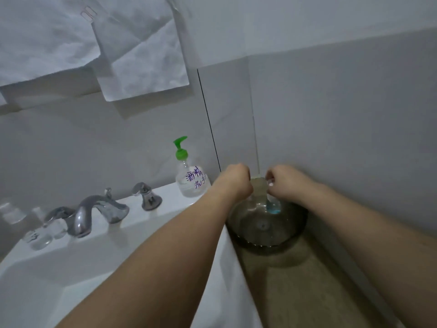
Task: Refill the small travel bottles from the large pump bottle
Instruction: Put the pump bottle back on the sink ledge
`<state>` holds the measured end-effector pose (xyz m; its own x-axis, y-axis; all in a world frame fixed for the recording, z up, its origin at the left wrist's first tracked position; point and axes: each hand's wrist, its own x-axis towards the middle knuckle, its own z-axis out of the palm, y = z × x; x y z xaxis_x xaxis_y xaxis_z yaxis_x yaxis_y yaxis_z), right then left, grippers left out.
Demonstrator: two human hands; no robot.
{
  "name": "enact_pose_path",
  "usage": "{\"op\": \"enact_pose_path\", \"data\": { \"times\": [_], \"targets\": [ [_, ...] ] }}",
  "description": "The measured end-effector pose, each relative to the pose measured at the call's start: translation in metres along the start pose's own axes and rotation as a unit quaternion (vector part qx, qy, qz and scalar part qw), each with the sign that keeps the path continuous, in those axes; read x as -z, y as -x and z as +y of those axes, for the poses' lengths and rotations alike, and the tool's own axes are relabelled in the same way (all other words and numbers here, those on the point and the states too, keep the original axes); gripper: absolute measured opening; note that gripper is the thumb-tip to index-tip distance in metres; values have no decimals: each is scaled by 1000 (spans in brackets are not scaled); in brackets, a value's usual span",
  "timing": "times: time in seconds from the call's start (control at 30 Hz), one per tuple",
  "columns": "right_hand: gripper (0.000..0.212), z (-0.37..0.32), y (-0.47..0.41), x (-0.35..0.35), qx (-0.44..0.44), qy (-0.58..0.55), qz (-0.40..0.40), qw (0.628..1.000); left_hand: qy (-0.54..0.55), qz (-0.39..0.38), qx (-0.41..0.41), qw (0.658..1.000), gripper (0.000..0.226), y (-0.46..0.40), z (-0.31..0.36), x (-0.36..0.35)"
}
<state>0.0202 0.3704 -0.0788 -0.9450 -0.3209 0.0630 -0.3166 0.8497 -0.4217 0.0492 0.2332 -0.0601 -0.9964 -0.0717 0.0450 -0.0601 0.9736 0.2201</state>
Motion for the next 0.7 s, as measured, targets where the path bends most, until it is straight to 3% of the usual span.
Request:
{"op": "enact_pose_path", "data": {
  "times": [0.23, 0.7],
  "targets": [
    [24, 18, -25, -35, 0, 40, -22, 999, 5, -22, 12, 1000, 24, -30, -6, -43],
    [43, 22, -28, -38, -10, 21, -43, 999, 19, -63, 0, 998, 54, -33, -9, -46]
  ]
}}
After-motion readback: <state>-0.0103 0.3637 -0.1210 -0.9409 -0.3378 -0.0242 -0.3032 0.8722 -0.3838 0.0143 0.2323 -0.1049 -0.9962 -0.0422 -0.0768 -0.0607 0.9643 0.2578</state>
